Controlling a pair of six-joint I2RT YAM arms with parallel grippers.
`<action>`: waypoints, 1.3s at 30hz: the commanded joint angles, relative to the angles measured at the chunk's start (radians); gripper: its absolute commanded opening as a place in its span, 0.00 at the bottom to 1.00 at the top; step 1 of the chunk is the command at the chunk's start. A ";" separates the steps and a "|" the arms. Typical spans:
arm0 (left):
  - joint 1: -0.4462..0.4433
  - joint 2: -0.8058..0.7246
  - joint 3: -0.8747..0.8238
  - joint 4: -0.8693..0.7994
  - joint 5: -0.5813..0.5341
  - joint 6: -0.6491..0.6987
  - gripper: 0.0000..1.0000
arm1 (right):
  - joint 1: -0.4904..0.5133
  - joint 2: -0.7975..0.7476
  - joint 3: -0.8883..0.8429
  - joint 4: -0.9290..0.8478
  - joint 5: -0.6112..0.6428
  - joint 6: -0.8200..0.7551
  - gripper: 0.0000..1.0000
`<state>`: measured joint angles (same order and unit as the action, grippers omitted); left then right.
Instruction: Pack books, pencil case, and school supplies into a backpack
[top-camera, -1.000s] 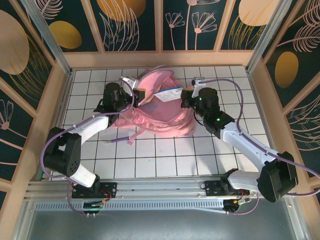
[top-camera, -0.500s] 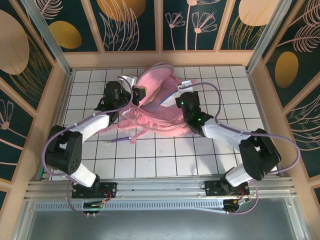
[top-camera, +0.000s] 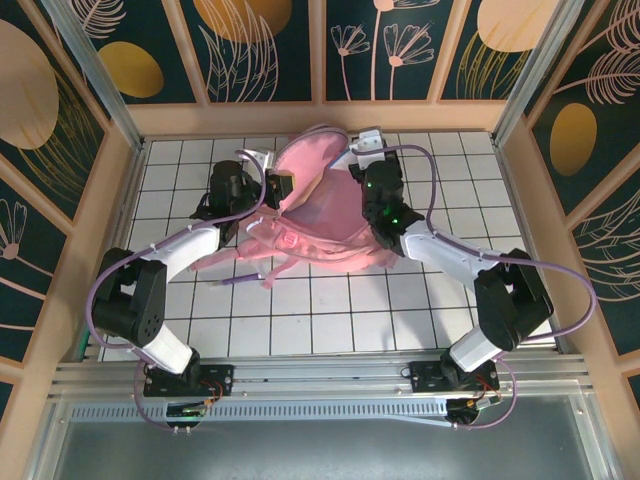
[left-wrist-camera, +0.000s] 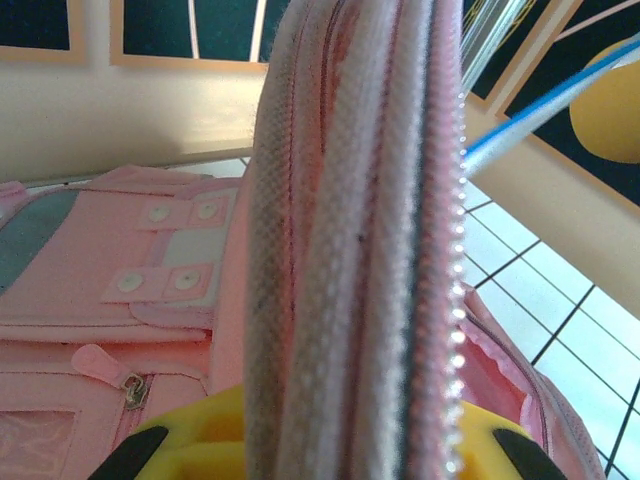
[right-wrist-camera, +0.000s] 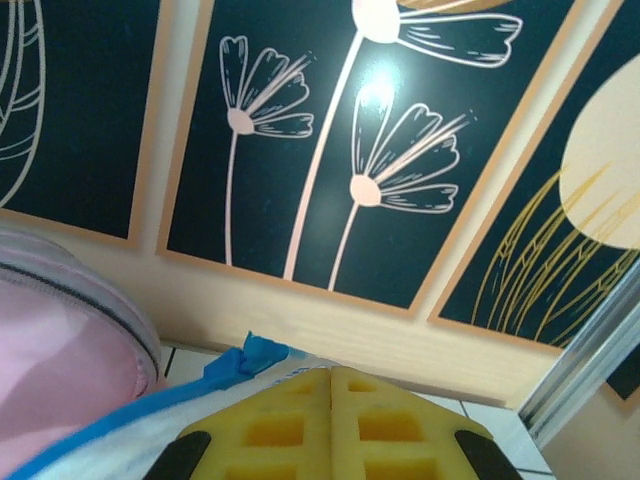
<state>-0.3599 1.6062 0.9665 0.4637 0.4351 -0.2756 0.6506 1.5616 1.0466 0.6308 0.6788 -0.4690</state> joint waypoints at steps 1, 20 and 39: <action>-0.002 -0.011 0.067 0.083 0.035 -0.041 0.00 | 0.025 0.062 -0.046 0.049 -0.040 -0.115 0.00; -0.003 -0.014 0.057 0.059 0.042 -0.050 0.00 | -0.080 -0.038 0.005 -0.572 -1.086 0.611 0.59; -0.002 -0.019 0.042 0.082 0.056 -0.059 0.00 | -0.165 0.212 0.097 -0.722 -0.900 1.359 0.48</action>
<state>-0.3599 1.6104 0.9840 0.4328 0.4377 -0.2943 0.4808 1.7065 1.0843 -0.0875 -0.2680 0.8238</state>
